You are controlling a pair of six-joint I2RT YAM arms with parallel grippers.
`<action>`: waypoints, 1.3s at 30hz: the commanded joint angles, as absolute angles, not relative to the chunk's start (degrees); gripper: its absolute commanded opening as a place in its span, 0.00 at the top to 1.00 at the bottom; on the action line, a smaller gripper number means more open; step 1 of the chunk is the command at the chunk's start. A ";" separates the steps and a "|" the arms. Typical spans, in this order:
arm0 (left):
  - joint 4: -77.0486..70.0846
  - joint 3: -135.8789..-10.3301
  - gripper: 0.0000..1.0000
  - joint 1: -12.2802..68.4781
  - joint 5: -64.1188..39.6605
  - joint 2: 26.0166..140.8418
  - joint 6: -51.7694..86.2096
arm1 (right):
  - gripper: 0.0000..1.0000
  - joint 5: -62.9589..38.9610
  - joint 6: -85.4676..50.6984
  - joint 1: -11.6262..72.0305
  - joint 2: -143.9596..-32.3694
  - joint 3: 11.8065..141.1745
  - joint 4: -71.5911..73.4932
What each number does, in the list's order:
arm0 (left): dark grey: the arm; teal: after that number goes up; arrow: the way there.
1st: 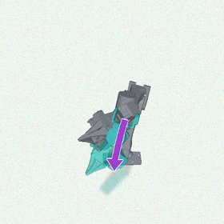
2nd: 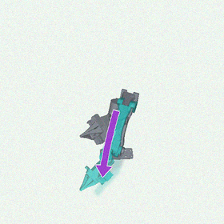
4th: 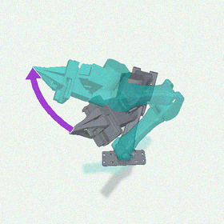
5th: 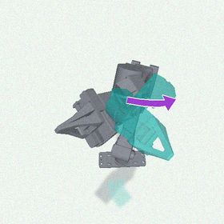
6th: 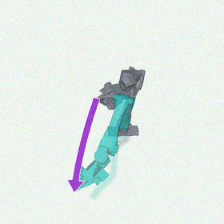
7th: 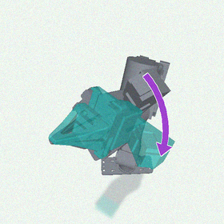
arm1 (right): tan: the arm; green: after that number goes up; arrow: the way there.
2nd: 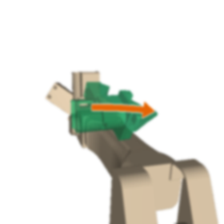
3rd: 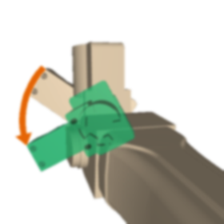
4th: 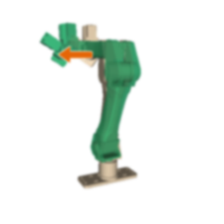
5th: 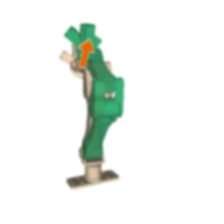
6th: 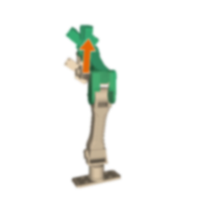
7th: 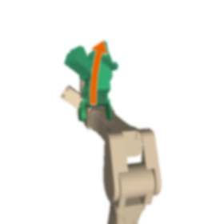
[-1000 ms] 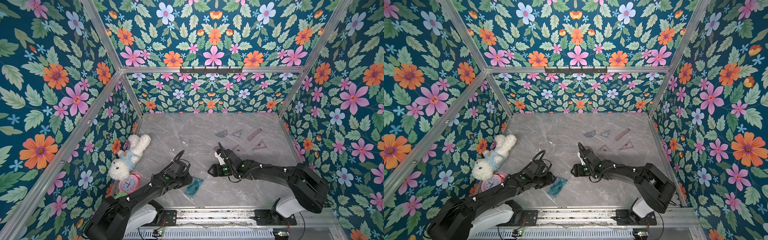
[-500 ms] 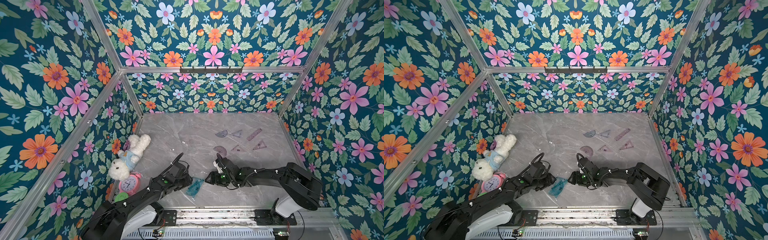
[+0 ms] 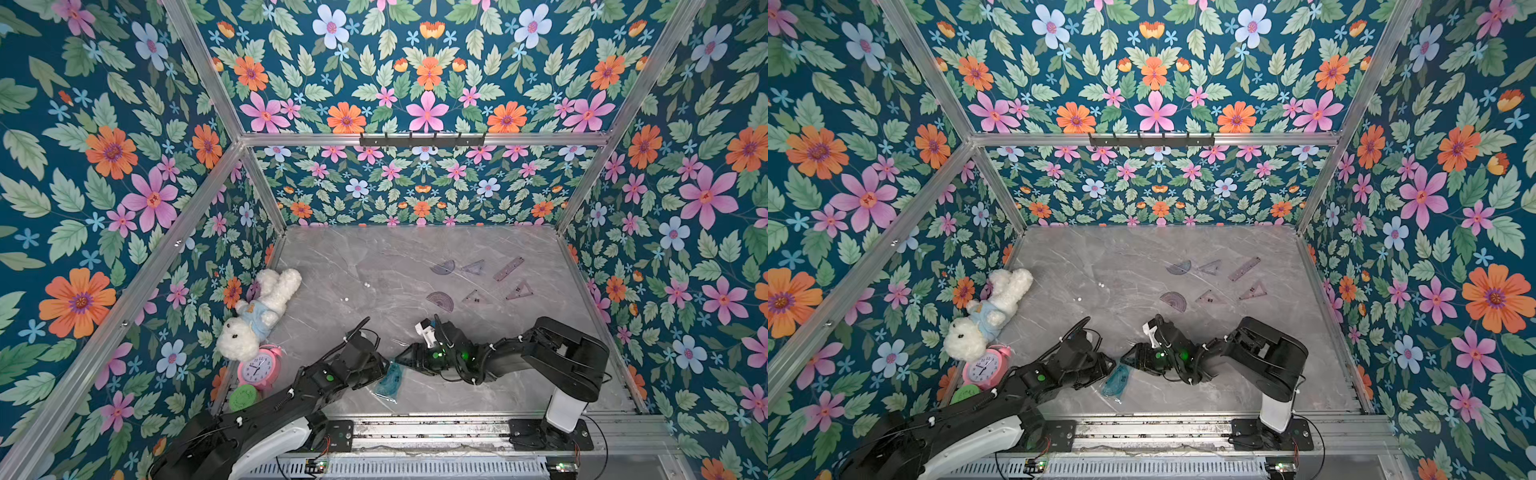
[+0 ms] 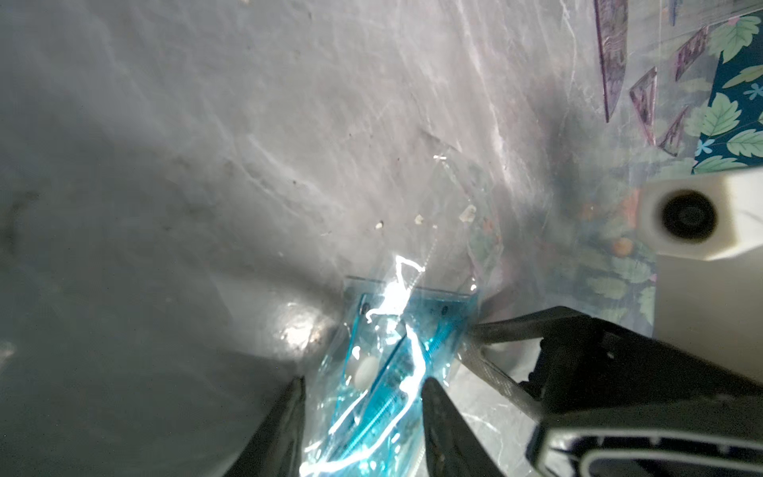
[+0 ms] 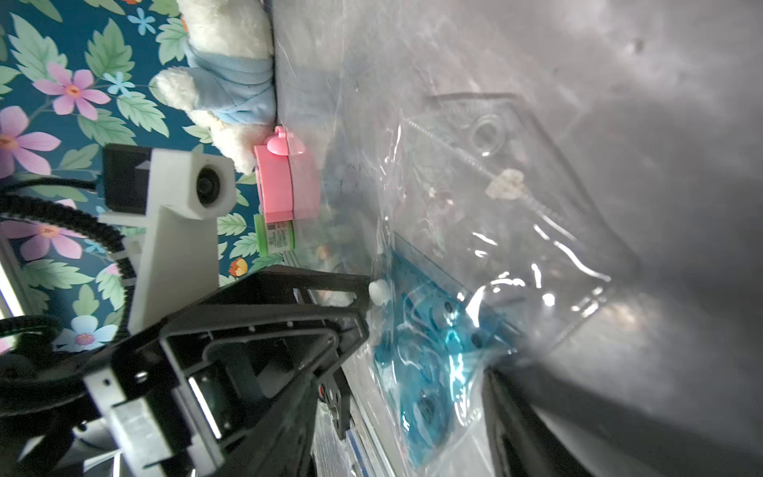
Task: Open the ruler set and take out the ruler
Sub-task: Pick up the ruler set bag from the center of the board.
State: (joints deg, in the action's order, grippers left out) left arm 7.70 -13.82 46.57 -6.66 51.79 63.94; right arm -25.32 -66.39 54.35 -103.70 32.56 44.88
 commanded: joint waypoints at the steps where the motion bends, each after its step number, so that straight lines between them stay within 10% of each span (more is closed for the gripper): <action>1: 8.15 -13.12 0.52 47.44 -5.36 51.49 66.72 | 0.35 -25.73 -69.44 54.51 -105.58 31.40 46.72; 39: 3.98 -10.81 0.57 49.35 -2.64 51.42 68.03 | 0.60 -27.51 -66.69 54.40 -105.60 32.43 52.17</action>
